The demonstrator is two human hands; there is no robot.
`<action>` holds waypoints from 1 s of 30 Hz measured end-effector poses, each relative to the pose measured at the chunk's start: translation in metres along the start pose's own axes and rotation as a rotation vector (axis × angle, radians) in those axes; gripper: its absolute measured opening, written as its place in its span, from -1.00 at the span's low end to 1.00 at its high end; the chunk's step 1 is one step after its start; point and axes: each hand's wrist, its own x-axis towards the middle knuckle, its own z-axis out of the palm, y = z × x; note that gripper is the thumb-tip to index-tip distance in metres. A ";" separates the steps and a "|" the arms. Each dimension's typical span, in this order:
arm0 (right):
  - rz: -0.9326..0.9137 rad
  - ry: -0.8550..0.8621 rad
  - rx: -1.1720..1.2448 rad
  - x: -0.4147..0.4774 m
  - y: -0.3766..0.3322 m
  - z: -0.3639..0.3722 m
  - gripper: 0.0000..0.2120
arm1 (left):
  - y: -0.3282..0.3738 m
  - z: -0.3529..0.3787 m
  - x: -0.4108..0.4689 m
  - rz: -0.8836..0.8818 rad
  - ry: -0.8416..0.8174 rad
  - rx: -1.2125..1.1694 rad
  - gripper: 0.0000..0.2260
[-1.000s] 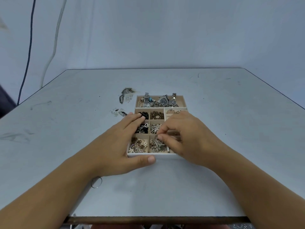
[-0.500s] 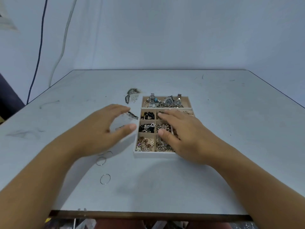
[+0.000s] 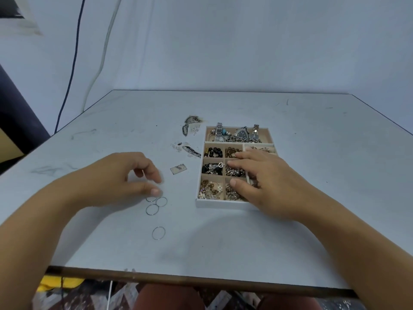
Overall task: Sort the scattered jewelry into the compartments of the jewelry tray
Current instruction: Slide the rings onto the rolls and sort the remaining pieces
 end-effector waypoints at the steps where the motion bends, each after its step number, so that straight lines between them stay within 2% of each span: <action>1: -0.006 0.007 0.001 0.000 0.000 0.000 -0.47 | 0.000 -0.001 -0.002 -0.011 -0.017 0.008 -0.67; 5: -0.012 0.007 -0.005 0.000 -0.001 -0.001 -0.53 | 0.000 0.002 -0.003 -0.016 -0.043 0.001 -0.77; 9: -0.013 0.008 -0.018 -0.002 -0.001 -0.002 -0.49 | 0.003 0.006 -0.001 -0.015 -0.066 0.013 -0.87; 13: -0.017 0.006 -0.028 -0.002 -0.002 -0.001 -0.51 | 0.004 0.008 -0.003 -0.013 -0.085 -0.005 -0.86; 16: -0.036 0.004 -0.015 -0.002 -0.006 -0.007 -0.56 | 0.005 0.012 -0.006 -0.005 0.024 0.018 -0.83; 21: -0.216 0.003 0.022 0.009 -0.039 -0.016 -0.62 | -0.001 0.008 -0.019 -0.011 0.317 0.026 -0.87; 26: -0.295 -0.165 -0.034 0.028 -0.082 0.006 -0.67 | -0.015 0.004 -0.029 0.051 0.404 0.115 -0.89; 30: -0.280 -0.222 -0.039 0.046 -0.098 0.019 -0.72 | -0.023 0.012 -0.035 0.052 0.490 0.138 -0.95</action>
